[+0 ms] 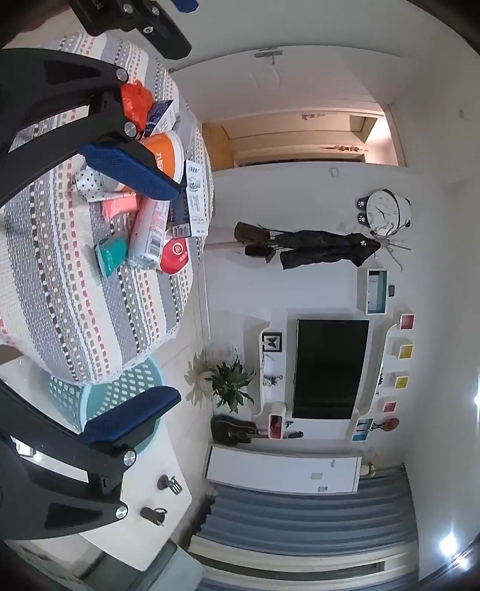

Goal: Collect trash

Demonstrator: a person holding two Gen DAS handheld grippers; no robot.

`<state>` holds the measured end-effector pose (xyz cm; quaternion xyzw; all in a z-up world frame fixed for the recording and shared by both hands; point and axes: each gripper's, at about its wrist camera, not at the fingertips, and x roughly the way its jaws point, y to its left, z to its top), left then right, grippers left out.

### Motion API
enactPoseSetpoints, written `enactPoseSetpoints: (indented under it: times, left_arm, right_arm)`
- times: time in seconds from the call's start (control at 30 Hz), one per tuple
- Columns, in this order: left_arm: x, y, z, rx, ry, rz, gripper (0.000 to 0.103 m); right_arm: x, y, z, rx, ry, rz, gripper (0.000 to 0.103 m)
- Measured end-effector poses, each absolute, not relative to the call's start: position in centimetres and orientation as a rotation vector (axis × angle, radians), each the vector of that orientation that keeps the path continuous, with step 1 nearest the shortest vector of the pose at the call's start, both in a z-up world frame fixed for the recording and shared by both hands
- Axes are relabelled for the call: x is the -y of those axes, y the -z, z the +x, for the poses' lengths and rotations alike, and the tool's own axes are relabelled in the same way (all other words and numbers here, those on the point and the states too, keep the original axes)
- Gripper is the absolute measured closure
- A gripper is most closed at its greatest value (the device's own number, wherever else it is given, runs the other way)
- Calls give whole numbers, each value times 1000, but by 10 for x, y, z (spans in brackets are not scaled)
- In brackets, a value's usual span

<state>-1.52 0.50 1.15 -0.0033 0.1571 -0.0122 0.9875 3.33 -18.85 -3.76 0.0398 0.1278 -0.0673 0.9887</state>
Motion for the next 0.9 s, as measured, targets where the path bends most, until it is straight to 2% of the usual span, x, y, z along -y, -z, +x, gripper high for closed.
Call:
enactPoseSetpoints:
  times: [0.9]
  left_arm:
    - [-1,-8,-14,-313,28,-2,8]
  right_arm:
    - [185,38,37,-272,120,81,7]
